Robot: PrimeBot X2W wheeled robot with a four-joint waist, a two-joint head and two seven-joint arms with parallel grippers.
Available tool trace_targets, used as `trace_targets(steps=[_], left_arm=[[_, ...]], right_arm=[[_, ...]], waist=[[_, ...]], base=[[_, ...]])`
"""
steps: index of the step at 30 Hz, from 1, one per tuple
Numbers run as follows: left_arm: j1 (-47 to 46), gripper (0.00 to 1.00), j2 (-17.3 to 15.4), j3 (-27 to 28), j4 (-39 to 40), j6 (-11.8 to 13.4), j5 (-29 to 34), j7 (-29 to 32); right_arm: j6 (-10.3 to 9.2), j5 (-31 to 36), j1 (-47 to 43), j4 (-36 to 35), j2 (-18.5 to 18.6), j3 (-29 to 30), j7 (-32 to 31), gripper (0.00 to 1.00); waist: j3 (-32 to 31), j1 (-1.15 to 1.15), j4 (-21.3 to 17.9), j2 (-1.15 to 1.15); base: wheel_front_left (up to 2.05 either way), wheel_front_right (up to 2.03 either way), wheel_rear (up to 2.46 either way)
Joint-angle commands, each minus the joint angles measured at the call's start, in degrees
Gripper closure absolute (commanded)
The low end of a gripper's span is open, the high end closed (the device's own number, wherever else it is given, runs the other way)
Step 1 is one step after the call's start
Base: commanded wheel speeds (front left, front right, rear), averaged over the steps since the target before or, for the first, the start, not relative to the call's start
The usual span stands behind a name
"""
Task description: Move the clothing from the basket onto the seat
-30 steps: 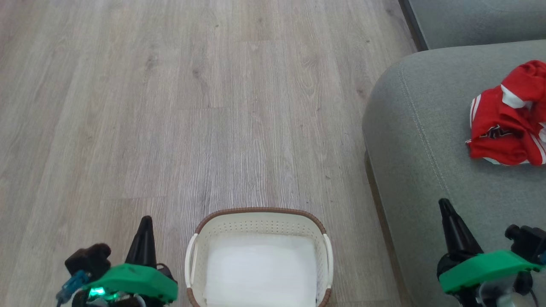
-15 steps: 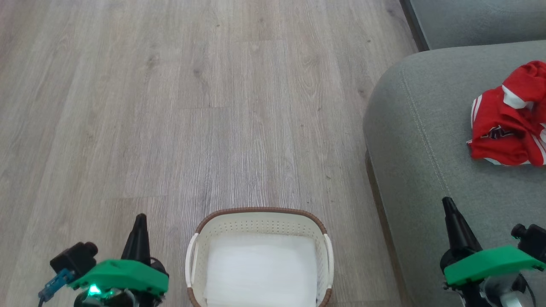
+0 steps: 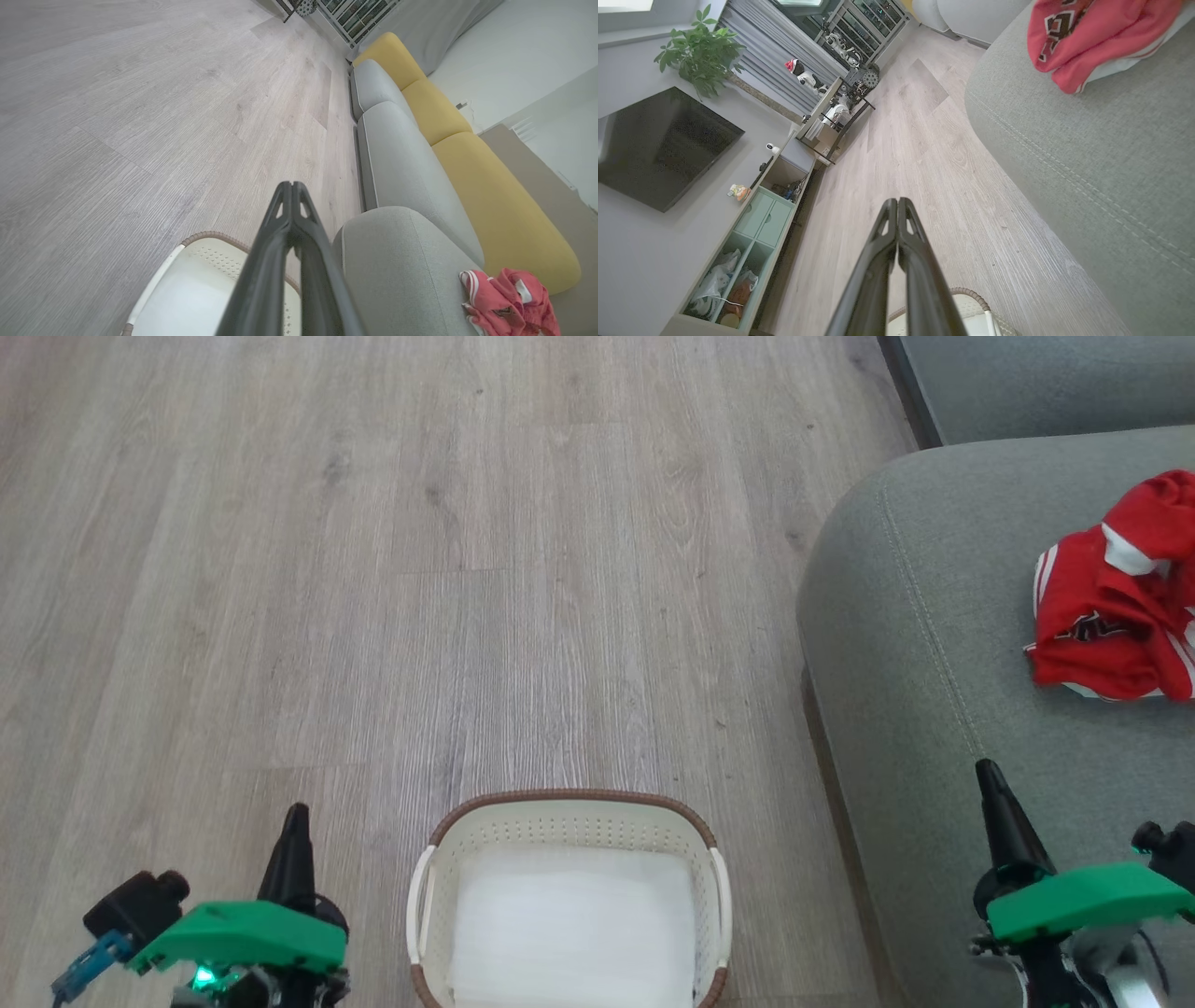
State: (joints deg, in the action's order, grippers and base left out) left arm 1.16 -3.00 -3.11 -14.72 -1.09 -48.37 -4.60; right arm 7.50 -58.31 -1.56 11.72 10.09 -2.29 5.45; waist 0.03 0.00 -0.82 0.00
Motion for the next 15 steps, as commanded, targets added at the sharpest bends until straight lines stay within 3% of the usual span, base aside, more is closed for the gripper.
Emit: trace_targets(steps=[1,15], left_arm=[[-3.4,1.00,-0.1,1.5,1.6,-0.7,-1.7,0.3],[-4.2,1.00,-0.1,3.1,1.4,-1.8,-10.1,2.4]], right_arm=[[0.00,-1.4,3.1,-1.5,0.1,0.2,-0.4,1.00],[0.00,-8.1,4.0,-0.8,-1.2,1.7,-2.6,1.00]], waist=[[0.0,0.00,0.0,0.00],[0.0,0.00,0.2,0.00]], base=[[0.00,0.00,0.00],[0.00,0.00,0.00]])
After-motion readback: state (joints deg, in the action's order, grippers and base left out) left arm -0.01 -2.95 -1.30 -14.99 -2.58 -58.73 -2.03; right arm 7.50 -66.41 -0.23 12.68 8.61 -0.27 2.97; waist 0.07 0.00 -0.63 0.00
